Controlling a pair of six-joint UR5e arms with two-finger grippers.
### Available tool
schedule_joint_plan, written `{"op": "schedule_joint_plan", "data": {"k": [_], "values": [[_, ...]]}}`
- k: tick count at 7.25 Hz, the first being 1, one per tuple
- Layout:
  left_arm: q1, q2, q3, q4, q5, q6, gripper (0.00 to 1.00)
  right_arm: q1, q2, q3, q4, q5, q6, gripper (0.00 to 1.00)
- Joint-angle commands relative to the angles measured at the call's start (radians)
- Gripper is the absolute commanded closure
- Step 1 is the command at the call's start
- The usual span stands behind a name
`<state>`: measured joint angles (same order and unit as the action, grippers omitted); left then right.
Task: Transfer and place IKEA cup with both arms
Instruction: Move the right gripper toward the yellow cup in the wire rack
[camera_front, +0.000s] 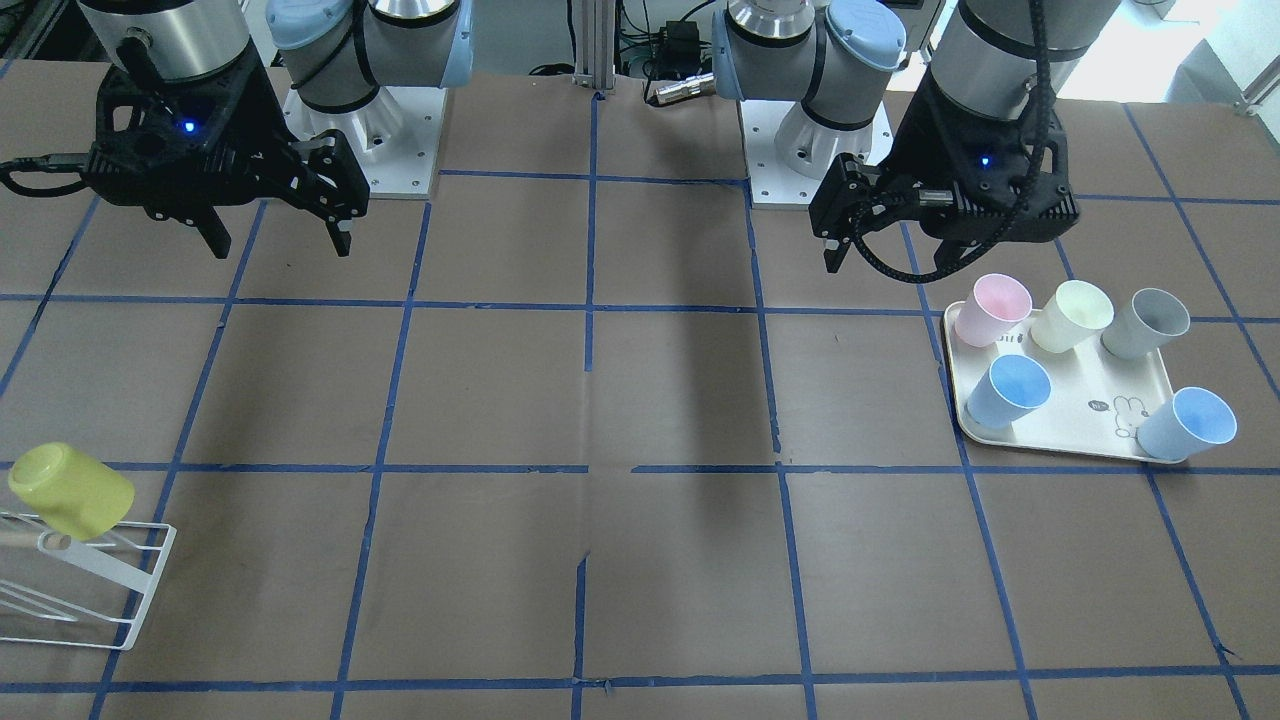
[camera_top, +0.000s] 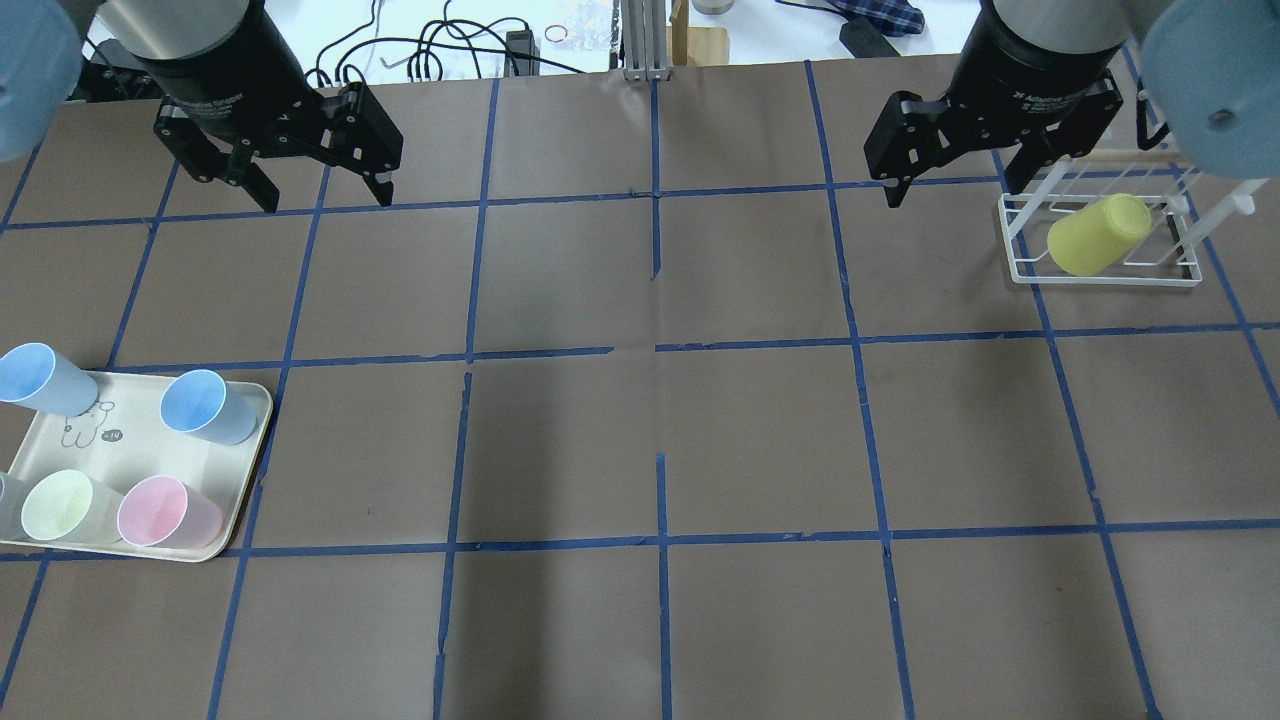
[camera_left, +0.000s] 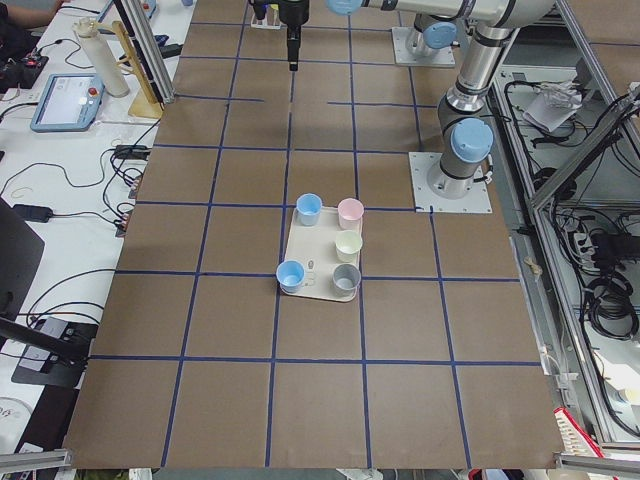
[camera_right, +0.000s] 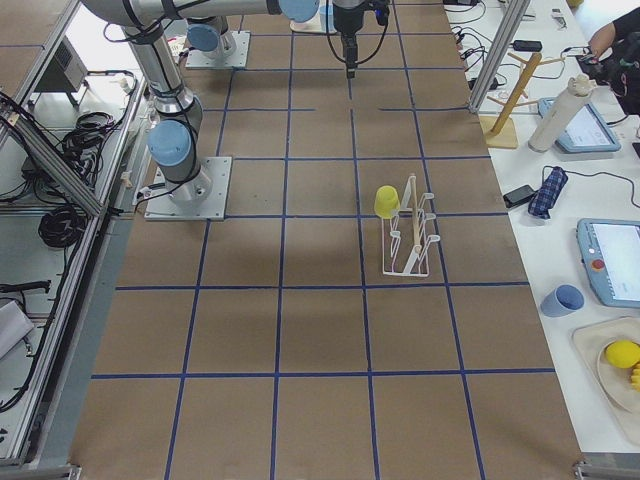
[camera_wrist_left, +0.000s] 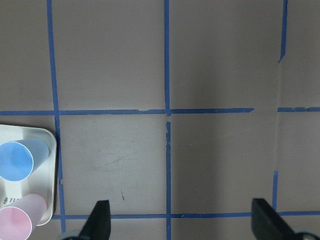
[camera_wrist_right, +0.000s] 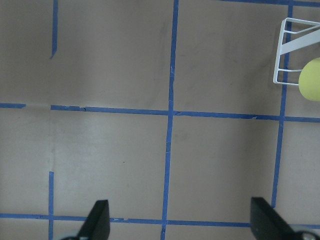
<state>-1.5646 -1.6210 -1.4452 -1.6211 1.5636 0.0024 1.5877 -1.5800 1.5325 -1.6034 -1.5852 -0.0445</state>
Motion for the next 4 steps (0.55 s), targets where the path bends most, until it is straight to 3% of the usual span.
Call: {"op": "schedule_joint_plan", "data": {"k": [1,4], "values": [[0.000,-0.002,0.000,0.003,0.000,-0.004,0.00,0.000,0.000,0.000,0.000,-0.001,0.000,0.00],[0.003,0.000,0.000,0.003,-0.002,0.002,0.00,-0.009,0.003,-0.003,-0.004,0.004,0.000,0.00]]}}
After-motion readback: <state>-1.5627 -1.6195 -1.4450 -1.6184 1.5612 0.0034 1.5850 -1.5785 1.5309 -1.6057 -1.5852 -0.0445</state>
